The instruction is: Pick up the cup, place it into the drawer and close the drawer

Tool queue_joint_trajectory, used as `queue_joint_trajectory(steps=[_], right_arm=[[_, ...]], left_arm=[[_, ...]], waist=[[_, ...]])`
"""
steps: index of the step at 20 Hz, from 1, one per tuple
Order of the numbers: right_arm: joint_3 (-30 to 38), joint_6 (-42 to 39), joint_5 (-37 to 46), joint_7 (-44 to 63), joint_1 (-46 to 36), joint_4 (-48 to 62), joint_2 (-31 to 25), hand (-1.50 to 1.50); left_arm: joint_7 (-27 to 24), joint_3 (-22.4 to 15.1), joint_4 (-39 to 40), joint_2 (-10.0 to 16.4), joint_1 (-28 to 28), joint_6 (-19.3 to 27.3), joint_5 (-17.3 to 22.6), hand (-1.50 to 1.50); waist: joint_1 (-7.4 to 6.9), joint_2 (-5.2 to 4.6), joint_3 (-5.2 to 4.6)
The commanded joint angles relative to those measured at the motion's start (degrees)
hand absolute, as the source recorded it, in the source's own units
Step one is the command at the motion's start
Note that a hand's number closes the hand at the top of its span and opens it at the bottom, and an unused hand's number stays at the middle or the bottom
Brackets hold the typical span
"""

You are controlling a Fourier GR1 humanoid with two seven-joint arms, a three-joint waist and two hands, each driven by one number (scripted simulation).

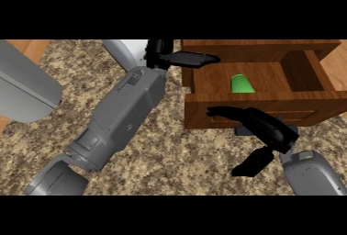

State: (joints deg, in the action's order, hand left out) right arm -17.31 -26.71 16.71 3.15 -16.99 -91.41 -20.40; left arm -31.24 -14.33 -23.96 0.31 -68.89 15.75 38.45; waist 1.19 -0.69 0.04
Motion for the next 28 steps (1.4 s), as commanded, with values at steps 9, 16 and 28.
queue_joint_trajectory(steps=[9,16,28], right_arm=[[-0.57,10.49,13.91,-16.6,-13.84,41.4,3.73,1.5],[8.91,16.31,11.04,-24.81,-25.72,55.08,2.4,1.5],[17.83,16.44,6.12,-23.28,-37.35,63.14,-3.39,1.5]], left_arm=[[0.07,0.09,-10.08,5.93,12.45,-6.61,0.96,-1.5],[1.35,0.62,-14.47,9.22,15.53,-9.77,1.89,-1.5],[3.23,-0.95,-18.15,10.98,19.0,-13.26,1.59,-1.5]], waist=[[-5.86,0.26,0.08],[-8.87,-0.51,0.22],[-11.81,-1.89,0.23]])
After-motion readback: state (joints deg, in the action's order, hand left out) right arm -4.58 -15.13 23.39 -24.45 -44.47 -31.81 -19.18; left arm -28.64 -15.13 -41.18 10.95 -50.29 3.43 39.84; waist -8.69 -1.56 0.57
